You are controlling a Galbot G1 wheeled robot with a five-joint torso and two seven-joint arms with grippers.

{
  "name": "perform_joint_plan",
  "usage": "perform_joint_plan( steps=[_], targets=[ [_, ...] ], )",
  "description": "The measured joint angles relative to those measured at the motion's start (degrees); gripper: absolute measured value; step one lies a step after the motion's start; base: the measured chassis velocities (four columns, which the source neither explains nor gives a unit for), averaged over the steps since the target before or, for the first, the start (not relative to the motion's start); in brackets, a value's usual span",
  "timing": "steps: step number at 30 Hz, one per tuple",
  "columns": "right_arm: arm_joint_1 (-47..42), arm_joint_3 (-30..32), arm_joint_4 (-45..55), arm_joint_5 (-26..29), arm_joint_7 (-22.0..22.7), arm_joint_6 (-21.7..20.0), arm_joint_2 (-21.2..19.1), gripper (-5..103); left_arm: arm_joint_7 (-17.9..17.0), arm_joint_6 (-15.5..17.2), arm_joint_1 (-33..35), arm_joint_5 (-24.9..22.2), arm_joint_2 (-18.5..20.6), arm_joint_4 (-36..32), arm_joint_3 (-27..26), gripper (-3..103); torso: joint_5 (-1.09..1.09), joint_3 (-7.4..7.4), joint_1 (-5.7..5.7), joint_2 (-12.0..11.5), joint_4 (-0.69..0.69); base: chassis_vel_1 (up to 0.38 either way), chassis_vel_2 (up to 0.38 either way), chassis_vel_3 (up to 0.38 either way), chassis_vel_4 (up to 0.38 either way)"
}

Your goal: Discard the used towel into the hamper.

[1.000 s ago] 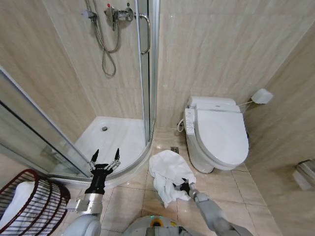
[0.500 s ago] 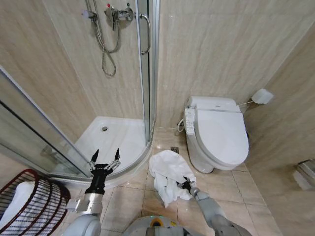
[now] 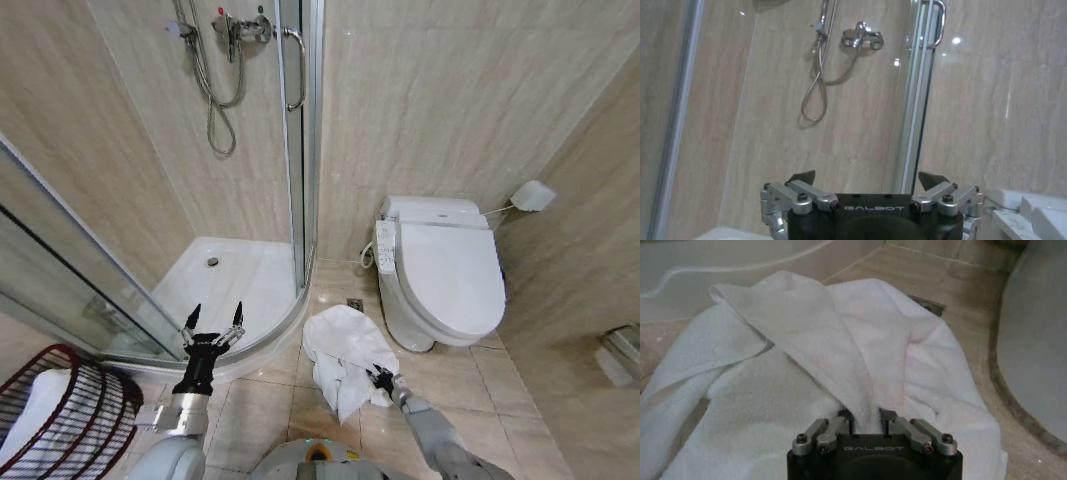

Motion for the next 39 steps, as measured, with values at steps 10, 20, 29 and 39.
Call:
perform_joint_plan(
  steps=[10,20,29,39],
  targets=[
    [-1.7,-2.9,1.4,5.2,1.4,0.4,-0.2,5,0.0,0.0,0.0,0.0,0.0,0.0,0.0,100,0.0,0.0,0.0,0.0,0.0,0.0,0.0,0.0,0.0],
    [-4.0,-3.4,3.8,8.9,2.8,1.2,-0.7,4,0.0,0.0,0.0,0.0,0.0,0.0,0.0,100,0.0,0.0,0.0,0.0,0.0,0.0,0.0,0.0,0.0],
    [-11.5,-5.1,18.5,14.7,2.4,3.3,-1.1,4,0.0,0.0,0.0,0.0,0.0,0.0,0.0,100,0.0,0.0,0.0,0.0,-0.01,0.0,0.0,0.0,0.0],
    [-18.0,-3.8,33.1,19.4,2.4,9.4,-1.3,4,0.0,0.0,0.0,0.0,0.0,0.0,0.0,100,-0.01,0.0,0.0,0.0,-0.01,0.0,0.0,0.0,0.0]
  ],
)
